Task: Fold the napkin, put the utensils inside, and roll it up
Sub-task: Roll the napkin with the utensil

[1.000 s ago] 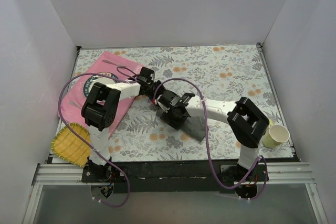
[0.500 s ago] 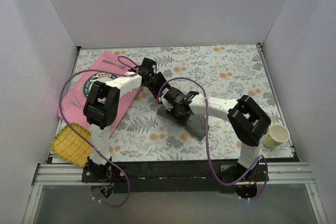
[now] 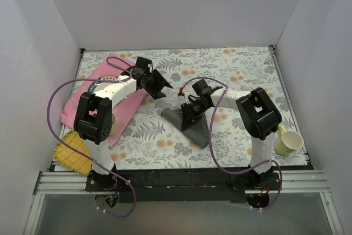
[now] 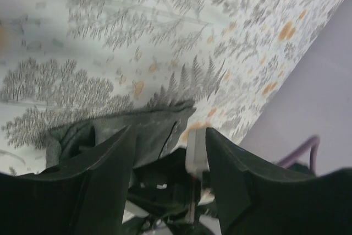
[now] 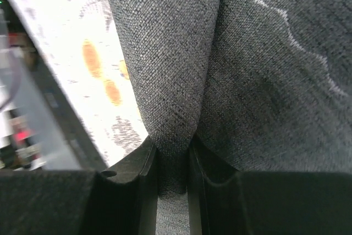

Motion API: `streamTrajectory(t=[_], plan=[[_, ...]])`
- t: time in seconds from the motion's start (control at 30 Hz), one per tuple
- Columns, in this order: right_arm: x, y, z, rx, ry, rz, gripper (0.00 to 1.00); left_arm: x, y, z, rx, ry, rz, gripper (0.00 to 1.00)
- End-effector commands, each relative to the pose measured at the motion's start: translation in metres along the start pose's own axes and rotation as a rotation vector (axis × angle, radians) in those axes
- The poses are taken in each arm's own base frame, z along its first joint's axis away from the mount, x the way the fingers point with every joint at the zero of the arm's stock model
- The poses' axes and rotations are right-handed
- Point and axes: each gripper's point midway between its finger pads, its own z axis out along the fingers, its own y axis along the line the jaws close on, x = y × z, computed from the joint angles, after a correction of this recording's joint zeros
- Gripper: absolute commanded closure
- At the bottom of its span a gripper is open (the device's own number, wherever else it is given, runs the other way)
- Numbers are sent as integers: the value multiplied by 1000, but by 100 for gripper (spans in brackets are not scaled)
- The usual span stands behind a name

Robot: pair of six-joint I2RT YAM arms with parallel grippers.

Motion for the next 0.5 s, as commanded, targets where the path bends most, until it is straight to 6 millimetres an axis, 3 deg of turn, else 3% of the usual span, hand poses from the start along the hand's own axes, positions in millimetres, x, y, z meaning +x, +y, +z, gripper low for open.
streamTrajectory(t=[0.0, 0.2, 0.33, 0.47], plan=[[19, 2, 15, -187, 27, 119, 85, 40, -8, -19, 126, 104, -48, 48], [22, -11, 17, -196, 25, 165, 84, 76, 6, -9, 133, 174, -60, 49], [24, -14, 18, -182, 30, 171, 83, 88, 15, 1, 130, 200, -57, 49], [22, -15, 13, -149, 26, 165, 79, 90, 37, 13, 79, 195, -47, 49]])
